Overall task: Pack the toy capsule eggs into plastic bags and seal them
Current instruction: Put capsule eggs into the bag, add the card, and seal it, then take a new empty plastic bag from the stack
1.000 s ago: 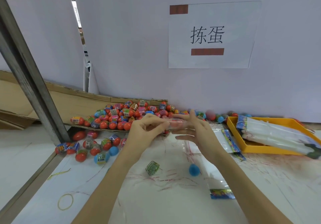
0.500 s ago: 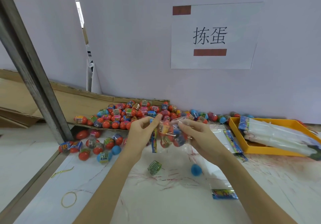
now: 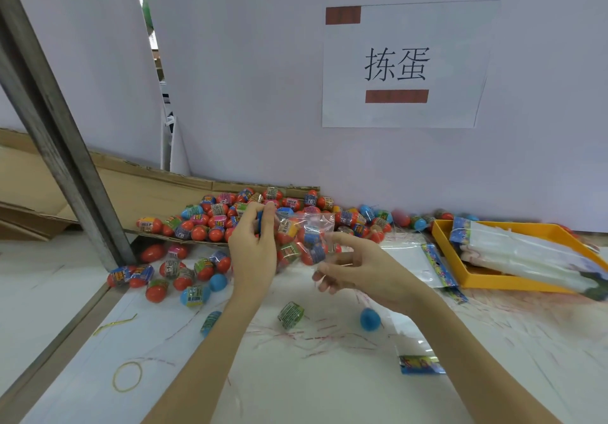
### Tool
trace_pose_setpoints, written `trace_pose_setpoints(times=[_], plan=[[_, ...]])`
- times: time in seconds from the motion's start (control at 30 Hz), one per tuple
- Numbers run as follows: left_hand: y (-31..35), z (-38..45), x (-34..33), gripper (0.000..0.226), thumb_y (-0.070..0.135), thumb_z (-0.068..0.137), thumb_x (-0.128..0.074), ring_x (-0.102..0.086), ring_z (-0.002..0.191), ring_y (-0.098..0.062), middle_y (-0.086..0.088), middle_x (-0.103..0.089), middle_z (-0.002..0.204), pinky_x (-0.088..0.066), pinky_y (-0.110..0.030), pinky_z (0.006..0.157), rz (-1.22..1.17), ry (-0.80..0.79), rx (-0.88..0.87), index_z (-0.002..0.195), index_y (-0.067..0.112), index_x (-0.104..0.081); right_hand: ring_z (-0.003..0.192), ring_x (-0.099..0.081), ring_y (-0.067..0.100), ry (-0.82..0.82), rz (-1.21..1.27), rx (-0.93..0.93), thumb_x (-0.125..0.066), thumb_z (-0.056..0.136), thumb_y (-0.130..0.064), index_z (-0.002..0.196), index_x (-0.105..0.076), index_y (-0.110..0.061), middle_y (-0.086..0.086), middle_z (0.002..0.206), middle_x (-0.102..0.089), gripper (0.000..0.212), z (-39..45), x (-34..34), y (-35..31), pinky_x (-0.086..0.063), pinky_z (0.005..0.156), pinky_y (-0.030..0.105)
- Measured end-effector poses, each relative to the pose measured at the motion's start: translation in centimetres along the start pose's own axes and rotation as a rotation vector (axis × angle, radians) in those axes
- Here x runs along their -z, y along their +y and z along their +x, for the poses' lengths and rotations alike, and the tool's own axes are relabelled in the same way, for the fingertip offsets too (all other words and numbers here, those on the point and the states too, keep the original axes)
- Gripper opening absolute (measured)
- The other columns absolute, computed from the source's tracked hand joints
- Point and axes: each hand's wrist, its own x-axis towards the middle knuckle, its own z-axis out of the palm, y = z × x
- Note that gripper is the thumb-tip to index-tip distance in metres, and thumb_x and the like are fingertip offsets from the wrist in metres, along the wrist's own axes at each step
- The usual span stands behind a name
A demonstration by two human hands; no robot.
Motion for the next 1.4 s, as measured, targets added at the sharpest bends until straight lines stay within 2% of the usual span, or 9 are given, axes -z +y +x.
trace_pose_setpoints(times=[0.3, 0.43, 0.6, 0.77, 0.93, 1.03, 1.17, 1.3, 1.4], plan=[[0.0, 0.5, 0.8, 0.032, 0.04, 0.107, -0.054, -0.044, 0.052, -0.031, -0.004, -0.05, 0.059, -0.037, -0.045, 0.05, -0.011, -0.092, -0.032, 0.082, 0.021, -0.061, 0.082, -0.073, 0.021, -0.115, -0.119, 0.047, -0.071, 0.097, -0.015, 0.143, -0.048, -0.032, 0.02, 0.102, -0.075, 0.054, -0.4, 1.3, -0.4, -0.061, 0.077, 0.031], [-0.1, 0.5, 0.7, 0.031, 0.041, 0.106, -0.052, -0.047, 0.054, -0.009, 0.008, -0.053, 0.061, -0.04, -0.027, 0.052, -0.069, -0.117, -0.008, 0.084, 0.024, -0.063, 0.1, -0.076, 0.027, -0.128, -0.065, -0.005, -0.067, 0.096, -0.045, 0.13, -0.058, -0.033, 0.007, 0.112, -0.078, 0.037, -0.6, 0.9, -0.5, -0.061, 0.081, 0.029], [0.0, 0.4, 0.4, 0.029, 0.044, 0.105, -0.053, -0.052, 0.048, -0.004, 0.011, -0.058, 0.058, -0.043, -0.02, 0.049, -0.093, -0.129, -0.02, 0.086, 0.025, -0.066, 0.101, -0.076, 0.024, 0.093, -0.012, -0.007, -0.064, 0.099, -0.035, 0.118, -0.071, -0.012, 0.002, 0.109, -0.079, 0.03, 0.3, -0.2, 0.0, -0.063, 0.087, 0.038], [0.1, 0.1, 0.0, 0.029, 0.043, 0.105, -0.053, -0.047, 0.047, -0.011, 0.005, -0.056, 0.056, -0.043, -0.037, 0.049, 0.007, -0.032, -0.07, 0.084, 0.027, -0.065, 0.094, -0.077, 0.024, 0.218, 0.098, 0.005, -0.068, 0.096, -0.027, 0.107, -0.076, -0.01, 0.008, 0.1, -0.079, 0.022, 0.5, 0.0, -0.3, -0.063, 0.083, 0.033], [-0.3, 0.5, 0.2, 0.044, 0.063, 0.097, -0.05, -0.054, 0.061, 0.001, 0.014, -0.062, 0.067, -0.046, -0.011, 0.06, -0.099, -0.15, 0.152, 0.1, 0.022, -0.065, 0.097, -0.077, 0.026, 0.273, 0.139, 0.002, -0.065, 0.099, -0.024, 0.113, -0.074, -0.009, 0.01, 0.104, -0.079, 0.022, 0.6, -0.2, -0.2, -0.063, 0.078, 0.032], [-0.7, 0.6, 0.2, 0.026, 0.041, 0.099, -0.067, -0.064, 0.065, -0.011, 0.0, -0.068, 0.069, -0.056, -0.027, 0.068, -0.093, -0.227, 0.13, 0.096, 0.016, -0.07, 0.095, -0.077, 0.028, 0.295, 0.212, 0.0, -0.064, 0.1, -0.024, 0.115, -0.072, -0.006, 0.015, 0.105, -0.077, 0.025, 0.4, -0.1, -0.5, -0.063, 0.076, 0.031], [-1.1, 0.7, 0.4, 0.023, 0.03, 0.101, -0.067, -0.046, 0.049, -0.008, 0.006, -0.051, 0.054, -0.042, -0.019, 0.052, 0.075, -0.088, -0.027, 0.082, 0.019, -0.066, 0.092, -0.078, 0.031, 0.232, 0.169, -0.016, -0.067, 0.093, -0.037, 0.112, -0.071, -0.005, 0.014, 0.097, -0.078, 0.037, 0.2, -0.3, -0.8, -0.062, 0.073, 0.028], [-1.4, 0.7, 0.5, 0.029, 0.033, 0.109, -0.052, -0.051, 0.049, -0.012, 0.005, -0.059, 0.061, -0.037, -0.025, 0.046, 0.163, -0.021, -0.049, 0.089, 0.018, -0.066, 0.08, -0.076, 0.023, 0.306, 0.217, -0.029, -0.067, 0.097, -0.032, 0.113, -0.072, -0.004, 0.013, 0.099, -0.078, 0.033, 0.1, 1.0, -0.8, -0.06, 0.066, 0.023], [-1.5, 1.1, 0.7, 0.031, 0.038, 0.11, -0.048, -0.046, 0.047, -0.005, 0.009, -0.055, 0.06, -0.033, -0.019, 0.05, 0.141, -0.022, -0.018, 0.09, 0.022, -0.064, 0.095, -0.075, 0.017, 0.358, 0.545, 0.14, -0.064, 0.097, -0.035, 0.116, -0.072, -0.005, 0.015, 0.12, -0.074, 0.036, -0.5, 3.5, -1.5, -0.06, 0.074, 0.022]])
